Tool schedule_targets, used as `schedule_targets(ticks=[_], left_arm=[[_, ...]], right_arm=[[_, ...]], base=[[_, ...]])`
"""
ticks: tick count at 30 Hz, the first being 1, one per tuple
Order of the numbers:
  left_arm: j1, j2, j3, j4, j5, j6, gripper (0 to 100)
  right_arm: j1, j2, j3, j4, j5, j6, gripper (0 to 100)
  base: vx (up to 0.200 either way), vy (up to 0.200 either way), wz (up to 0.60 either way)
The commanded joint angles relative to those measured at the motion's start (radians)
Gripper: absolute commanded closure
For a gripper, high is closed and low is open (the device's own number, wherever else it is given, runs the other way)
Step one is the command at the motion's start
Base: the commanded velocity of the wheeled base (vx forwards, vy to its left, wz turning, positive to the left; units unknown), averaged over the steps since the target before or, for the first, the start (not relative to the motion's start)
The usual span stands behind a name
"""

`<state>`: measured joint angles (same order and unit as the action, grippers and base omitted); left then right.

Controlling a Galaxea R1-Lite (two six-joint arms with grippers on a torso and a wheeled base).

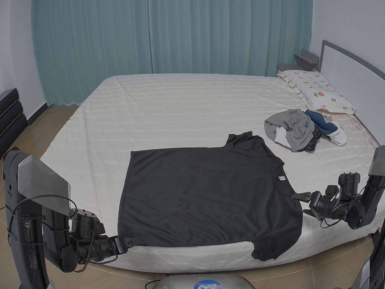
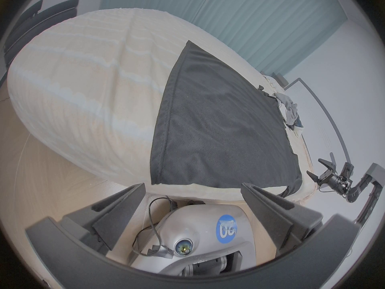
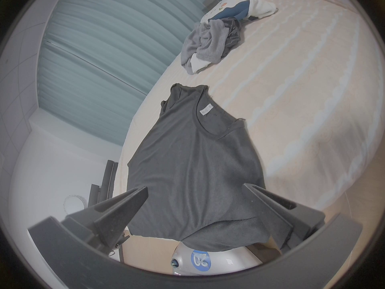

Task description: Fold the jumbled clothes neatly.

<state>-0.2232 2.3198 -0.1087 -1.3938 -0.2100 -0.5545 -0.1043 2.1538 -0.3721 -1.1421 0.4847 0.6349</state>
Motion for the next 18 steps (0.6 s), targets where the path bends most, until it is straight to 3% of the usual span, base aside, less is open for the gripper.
schedule_targets(ticks=[1,9,18], left_arm=[[-0.001,0.029,-0.026,-0.001,0.000,0.016,0],[0.005,0.076,-0.039,-0.008,0.000,0.149,0],[0.013,0.125,-0.100,-0.028,0.000,0.205,0]], right_arm=[[0.009,0.008,0.010,-0.001,0.002,0.000,0],[0.011,0.004,0.016,-0.002,0.005,0.002,0],[0.012,0.006,0.018,-0.002,0.006,0.002,0]], base=[[0.000,0.000,0.00],[0.000,0.000,0.00],[0.000,0.000,0.00]])
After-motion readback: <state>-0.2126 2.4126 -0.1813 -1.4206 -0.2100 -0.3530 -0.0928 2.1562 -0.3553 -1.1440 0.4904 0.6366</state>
